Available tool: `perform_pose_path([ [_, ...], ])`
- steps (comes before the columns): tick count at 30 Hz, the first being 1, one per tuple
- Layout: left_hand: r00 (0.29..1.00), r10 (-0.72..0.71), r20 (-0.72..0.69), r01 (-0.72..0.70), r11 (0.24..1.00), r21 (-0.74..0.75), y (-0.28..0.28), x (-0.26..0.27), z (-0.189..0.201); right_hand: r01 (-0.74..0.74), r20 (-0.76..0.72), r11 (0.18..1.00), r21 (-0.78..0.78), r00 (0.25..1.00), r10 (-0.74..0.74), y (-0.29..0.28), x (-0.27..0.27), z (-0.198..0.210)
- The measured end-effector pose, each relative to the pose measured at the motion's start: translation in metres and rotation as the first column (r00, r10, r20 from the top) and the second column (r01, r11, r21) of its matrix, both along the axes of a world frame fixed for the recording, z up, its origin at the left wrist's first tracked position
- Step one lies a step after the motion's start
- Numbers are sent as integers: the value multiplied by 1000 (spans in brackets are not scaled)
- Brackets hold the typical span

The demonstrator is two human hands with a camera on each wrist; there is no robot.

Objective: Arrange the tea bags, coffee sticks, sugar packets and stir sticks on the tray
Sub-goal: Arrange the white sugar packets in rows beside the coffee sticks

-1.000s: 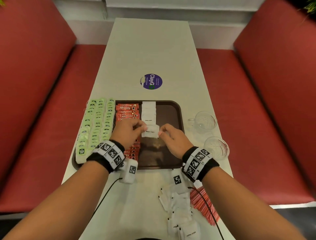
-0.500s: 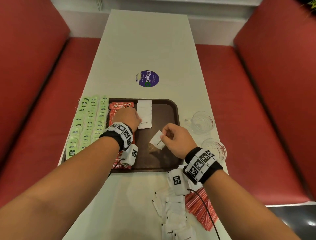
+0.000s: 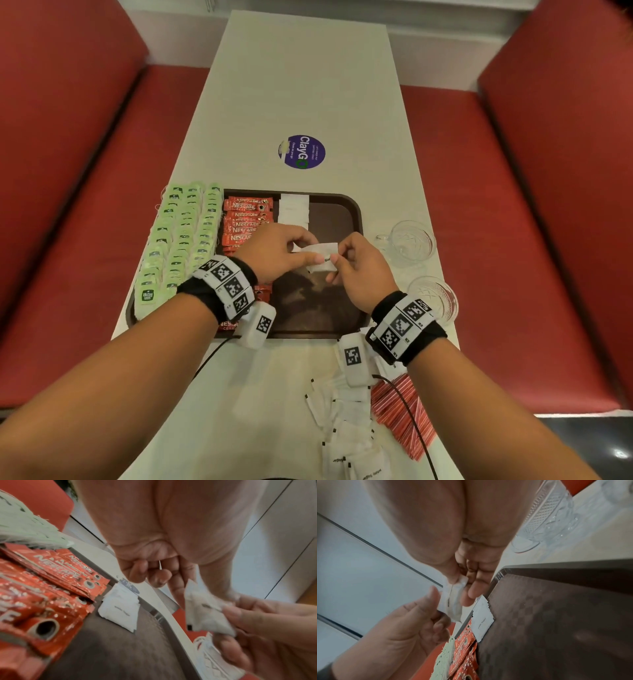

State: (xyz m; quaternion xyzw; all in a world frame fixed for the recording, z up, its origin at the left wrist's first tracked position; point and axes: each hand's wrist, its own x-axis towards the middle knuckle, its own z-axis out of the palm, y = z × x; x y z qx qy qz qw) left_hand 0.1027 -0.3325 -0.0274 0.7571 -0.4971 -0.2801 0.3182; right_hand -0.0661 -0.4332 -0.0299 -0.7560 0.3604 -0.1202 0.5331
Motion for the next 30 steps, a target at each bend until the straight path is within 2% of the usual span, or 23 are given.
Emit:
perform_pose_path([
  [5,991,-27,-134,30,999,21,5,0,-4,18,30,998,54,999,-19,7,1,4],
  [7,989,-36,-142,45,997,66,5,3,-3,12,38,998,67,999,-15,10,1,3],
  [8,993,-21,-115,31,996,88,4,6,-5,7,33,999,51,999,-9,10,1,1],
  [10,995,98,-19,-96,989,114,1,19,-10,-16,-16,999,-44,1000,15,10,-2,-2],
  [13,939,294,179,-322,933,158,-3,42,-18,-117,-169,976,-185,982,86,8,-12,-3],
  [15,931,254,263,-319,915,247,-7,47,-24,-185,-247,952,-245,961,124,8,-21,-2],
  [19,948,100,303,-213,904,369,-23,40,-33,-267,-361,925,-270,919,161,12,-39,-5],
  [25,909,73,411,-252,882,399,-34,39,-32,-371,-553,901,-227,811,194,21,-65,-6],
  [30,866,76,493,-298,872,388,-30,32,-27,-393,-663,885,-250,736,140,26,-86,-9],
])
